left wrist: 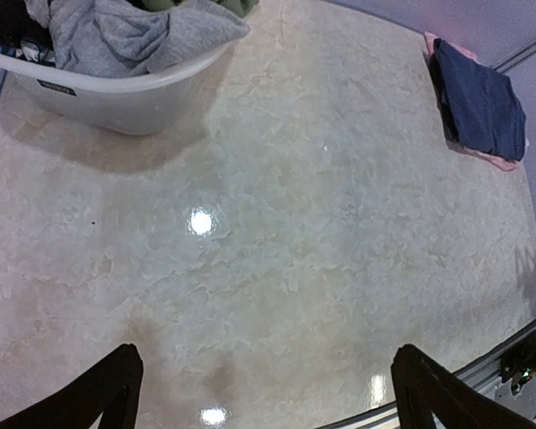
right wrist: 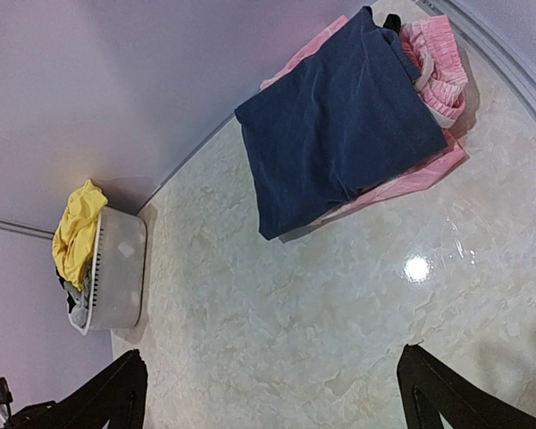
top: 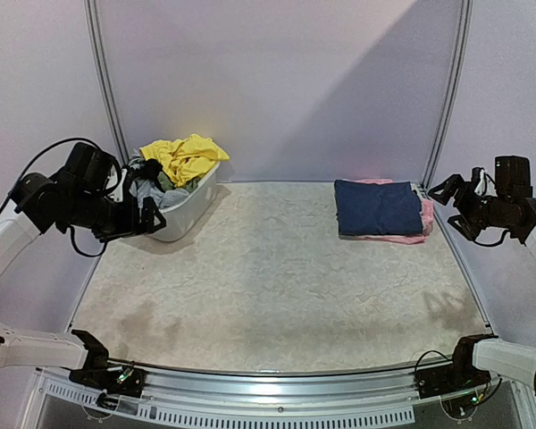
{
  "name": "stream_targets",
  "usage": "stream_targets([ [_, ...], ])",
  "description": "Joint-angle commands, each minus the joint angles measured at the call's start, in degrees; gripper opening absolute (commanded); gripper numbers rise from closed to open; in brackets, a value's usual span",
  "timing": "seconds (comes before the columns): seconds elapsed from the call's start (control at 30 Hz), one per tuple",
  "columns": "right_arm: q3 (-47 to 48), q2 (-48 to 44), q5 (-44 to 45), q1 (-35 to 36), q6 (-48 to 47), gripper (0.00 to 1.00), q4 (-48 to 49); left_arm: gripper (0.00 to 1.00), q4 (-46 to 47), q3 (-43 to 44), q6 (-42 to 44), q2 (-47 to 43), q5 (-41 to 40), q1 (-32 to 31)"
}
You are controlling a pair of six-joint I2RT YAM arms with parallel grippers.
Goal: Fold and stack the mixed laundry pile
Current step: Pick up the crumpled shorts and place them in the bin.
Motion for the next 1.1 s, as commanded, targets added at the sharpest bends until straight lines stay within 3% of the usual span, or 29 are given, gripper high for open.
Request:
stream_targets([
  [0.0, 3.17, 2.6, -0.82, -0.43, -2.06, 0.99, -3.0, 1.0, 3.19, 4.83, -0.85, 3.75, -5.11, -0.9],
  [0.23, 9.08, 8.7, 2.27, -0.39, -6.08, 0.99, -11.57, 1.0, 6.45, 10.42, -2.65, 10.07, -13.38, -0.84],
  [0.53, 6.41, 10.27, -1.07, -0.46, -9.27, 0.99, -11.19, 0.97, -2.29, 30.23, -3.85, 25.26, -20.61, 3.49],
  [0.77, 7.27, 13.61, -6.37, -0.42, -9.22, 0.99, -9.2, 0.91, -1.87, 40.17, -2.08, 35.92, -16.9, 10.53],
  [1.07, 7.42, 13.23, -5.74, -0.43, -9.29, 0.99, -10.72, 0.78, -1.08, 54.42, -0.14, 51.08, -15.08, 12.95],
])
